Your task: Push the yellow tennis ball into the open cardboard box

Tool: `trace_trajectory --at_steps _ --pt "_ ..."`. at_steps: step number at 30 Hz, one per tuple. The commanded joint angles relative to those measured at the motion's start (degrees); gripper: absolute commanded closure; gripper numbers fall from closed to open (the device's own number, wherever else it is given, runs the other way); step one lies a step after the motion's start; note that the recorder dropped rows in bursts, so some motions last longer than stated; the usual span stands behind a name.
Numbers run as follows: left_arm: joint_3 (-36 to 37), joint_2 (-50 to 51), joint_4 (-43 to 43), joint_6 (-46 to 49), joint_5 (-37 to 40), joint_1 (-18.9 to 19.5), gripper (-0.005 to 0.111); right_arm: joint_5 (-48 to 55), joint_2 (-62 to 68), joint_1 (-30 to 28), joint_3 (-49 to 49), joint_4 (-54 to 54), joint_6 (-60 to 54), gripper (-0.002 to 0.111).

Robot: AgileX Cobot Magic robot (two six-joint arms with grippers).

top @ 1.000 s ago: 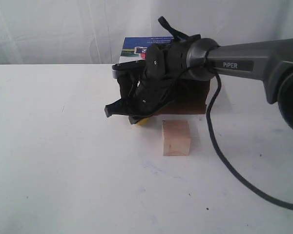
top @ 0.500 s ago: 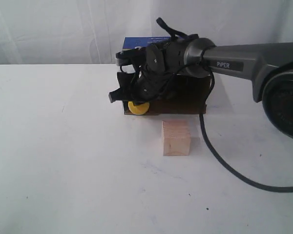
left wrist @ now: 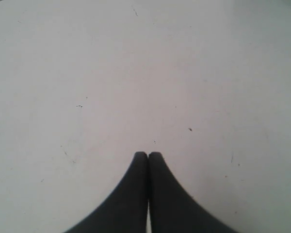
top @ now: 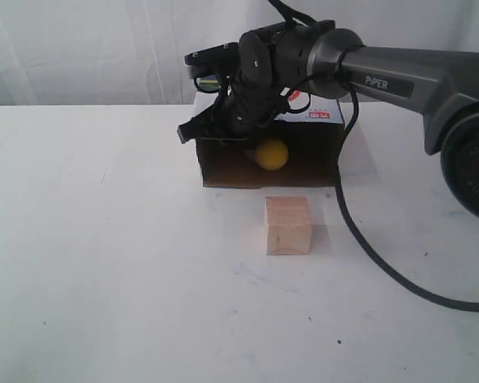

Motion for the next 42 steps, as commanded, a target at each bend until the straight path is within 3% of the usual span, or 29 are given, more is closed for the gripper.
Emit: trace_trajectory --at_steps 1,20,25,29,32,34,38,42 --pt "0.24 -0.29 0.09 0.13 0.58 -0.29 0.107 6.05 -0.79 -0.02 -0.26 -2.44 -0.63 0.108" --pt "0.24 -0.29 0.09 0.13 0.58 -0.29 0.107 28.8 -9.34 2.39 -0.26 0.49 -2.05 0.108" --pt "0.24 -0.29 0.09 0.13 0.58 -0.29 0.107 28.8 -16.39 1.78 5.98 -7.18 -0.7 0.108" --pt "0.24 -0.29 0.09 0.13 0.58 -0.29 0.107 28.8 -21.57 -0.12 9.67 -22.4 1.4 0.108" --pt "0.24 -0.29 0.09 0.13 0.58 -0.29 0.107 28.8 -23.14 -4.04 10.85 -40.45 11.36 0.108" --pt "0.24 -0.29 0.09 0.13 0.58 -0.29 0.107 28.07 -24.24 -8.71 10.85 -46.11 18.25 0.108" --pt "0.24 -0.29 0.09 0.13 0.58 -0.29 0.107 20.94 -28.76 -19.92 12.39 -35.94 21.61 0.108" --pt "0.24 -0.29 0.09 0.13 0.58 -0.29 0.107 3.81 -38.74 -30.81 21.1 -16.8 18.58 0.108"
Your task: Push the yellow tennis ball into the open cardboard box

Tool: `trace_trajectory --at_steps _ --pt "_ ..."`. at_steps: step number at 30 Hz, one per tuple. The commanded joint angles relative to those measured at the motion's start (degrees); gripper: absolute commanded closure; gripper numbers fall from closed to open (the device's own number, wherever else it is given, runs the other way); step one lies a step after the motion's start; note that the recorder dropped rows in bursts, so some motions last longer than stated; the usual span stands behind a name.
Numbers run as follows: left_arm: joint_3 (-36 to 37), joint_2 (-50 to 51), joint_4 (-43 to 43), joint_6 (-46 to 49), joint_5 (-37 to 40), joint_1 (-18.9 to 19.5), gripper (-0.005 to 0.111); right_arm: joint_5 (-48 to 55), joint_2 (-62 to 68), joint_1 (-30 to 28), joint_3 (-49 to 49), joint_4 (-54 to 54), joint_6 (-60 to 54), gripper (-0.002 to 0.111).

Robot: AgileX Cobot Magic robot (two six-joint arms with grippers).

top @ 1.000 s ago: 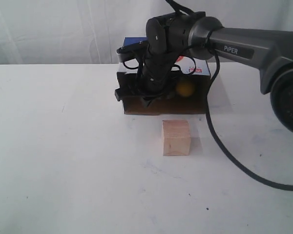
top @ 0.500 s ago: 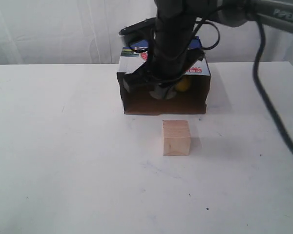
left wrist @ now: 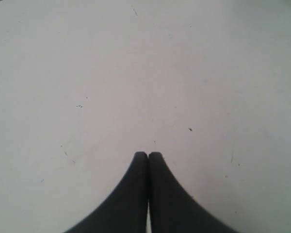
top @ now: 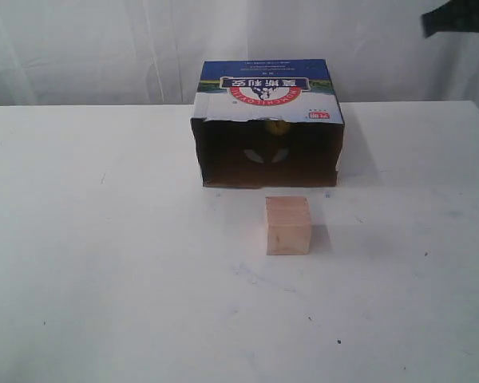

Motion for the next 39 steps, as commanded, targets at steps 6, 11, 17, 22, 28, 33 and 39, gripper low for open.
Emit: trace_trajectory --at_steps 6,11,17,22,28,33,39 --pt "0.24 -0.29 0.09 0.13 0.58 -0.29 0.107 -51.81 -31.09 -14.7 33.03 20.31 -6.69 0.108" --pt "0.24 -0.29 0.09 0.13 0.58 -0.29 0.107 -63.62 -47.83 -14.71 52.02 20.19 -9.89 0.108" --pt "0.24 -0.29 0.09 0.13 0.58 -0.29 0.107 -60.67 -66.56 -13.63 68.77 20.19 -7.96 0.108" --pt "0.24 -0.29 0.09 0.13 0.58 -0.29 0.107 -54.15 -79.3 -12.7 75.96 20.19 -7.96 0.108" --pt "0.24 -0.29 0.09 0.13 0.58 -0.29 0.107 -45.91 -88.92 -12.7 77.39 20.19 -7.96 0.108" --pt "0.24 -0.29 0.09 0.13 0.58 -0.29 0.107 -29.23 -91.74 -12.7 77.39 22.69 -7.36 0.108" --pt "0.24 -0.29 0.09 0.13 0.58 -0.29 0.107 -29.15 -93.14 -12.57 77.49 25.51 -6.9 0.108"
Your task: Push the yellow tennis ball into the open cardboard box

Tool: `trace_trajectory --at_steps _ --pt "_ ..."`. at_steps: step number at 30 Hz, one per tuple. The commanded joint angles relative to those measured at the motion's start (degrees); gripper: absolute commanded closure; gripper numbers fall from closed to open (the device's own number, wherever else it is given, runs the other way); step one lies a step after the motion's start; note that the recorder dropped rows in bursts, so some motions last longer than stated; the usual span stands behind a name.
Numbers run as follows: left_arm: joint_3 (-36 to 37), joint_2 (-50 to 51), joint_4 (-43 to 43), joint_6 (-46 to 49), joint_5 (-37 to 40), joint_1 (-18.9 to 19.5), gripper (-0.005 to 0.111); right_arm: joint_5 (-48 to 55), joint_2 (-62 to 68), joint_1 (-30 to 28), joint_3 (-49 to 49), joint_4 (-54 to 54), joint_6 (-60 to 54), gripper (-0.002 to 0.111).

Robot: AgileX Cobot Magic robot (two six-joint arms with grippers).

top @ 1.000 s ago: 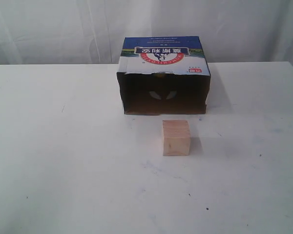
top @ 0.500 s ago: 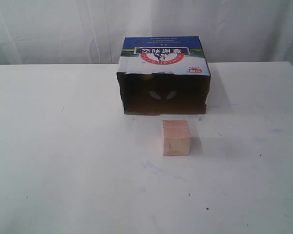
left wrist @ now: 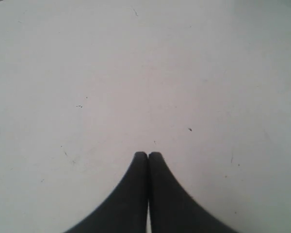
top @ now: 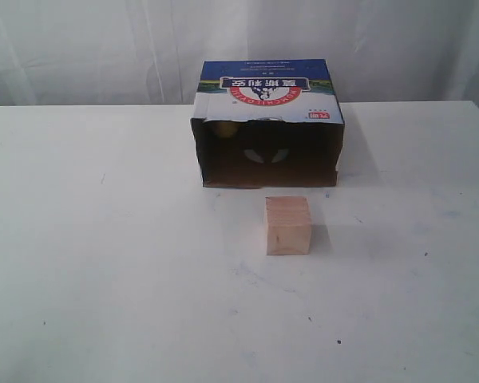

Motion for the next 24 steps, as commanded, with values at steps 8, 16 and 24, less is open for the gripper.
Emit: trace_trajectory --at_steps 8,16,24 --pt "0.24 -0.29 0.07 0.13 0.71 -0.29 0.107 -9.4 -1.46 0.82 10.52 -2.8 -6.23 0.108" --pt "0.24 -0.29 0.07 0.13 0.71 -0.29 0.107 -14.4 -3.64 0.6 18.08 10.17 -20.34 0.108" --pt "0.24 -0.29 0.07 0.13 0.66 -0.29 0.107 -12.79 -4.91 0.5 18.08 6.76 -18.46 0.108"
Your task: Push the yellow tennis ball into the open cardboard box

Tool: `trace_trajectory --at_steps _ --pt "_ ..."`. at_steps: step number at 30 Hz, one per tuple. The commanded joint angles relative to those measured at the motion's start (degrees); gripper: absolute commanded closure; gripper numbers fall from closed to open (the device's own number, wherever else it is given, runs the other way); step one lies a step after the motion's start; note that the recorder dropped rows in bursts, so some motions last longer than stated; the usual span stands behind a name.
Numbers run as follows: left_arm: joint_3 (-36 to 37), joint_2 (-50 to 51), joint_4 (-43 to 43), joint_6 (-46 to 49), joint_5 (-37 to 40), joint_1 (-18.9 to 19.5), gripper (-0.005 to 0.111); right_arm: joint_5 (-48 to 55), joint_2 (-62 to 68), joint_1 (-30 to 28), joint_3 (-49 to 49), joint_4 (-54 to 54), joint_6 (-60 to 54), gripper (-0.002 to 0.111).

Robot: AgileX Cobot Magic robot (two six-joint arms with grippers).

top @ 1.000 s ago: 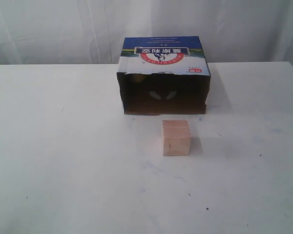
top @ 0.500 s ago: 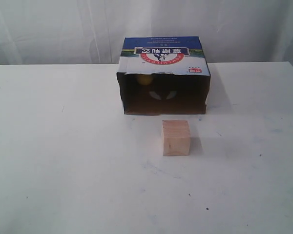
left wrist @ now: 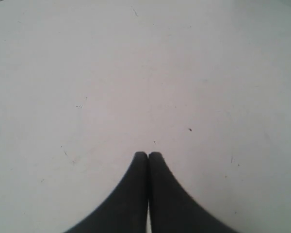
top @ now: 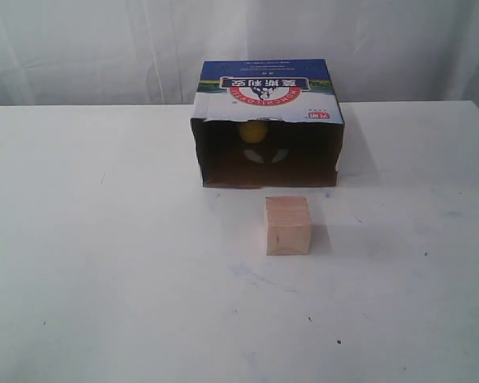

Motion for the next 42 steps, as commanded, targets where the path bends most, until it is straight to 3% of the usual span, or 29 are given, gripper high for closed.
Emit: trace_trajectory --at_steps 1,42 --pt "0.24 -0.29 0.07 0.13 0.66 -0.29 0.107 1.04 -0.38 -0.1 0.31 -0.77 0.12 0.108" --pt "0.24 -0.29 0.07 0.13 0.66 -0.29 0.107 2.37 -0.38 -0.1 0.31 -0.39 -0.2 0.108"
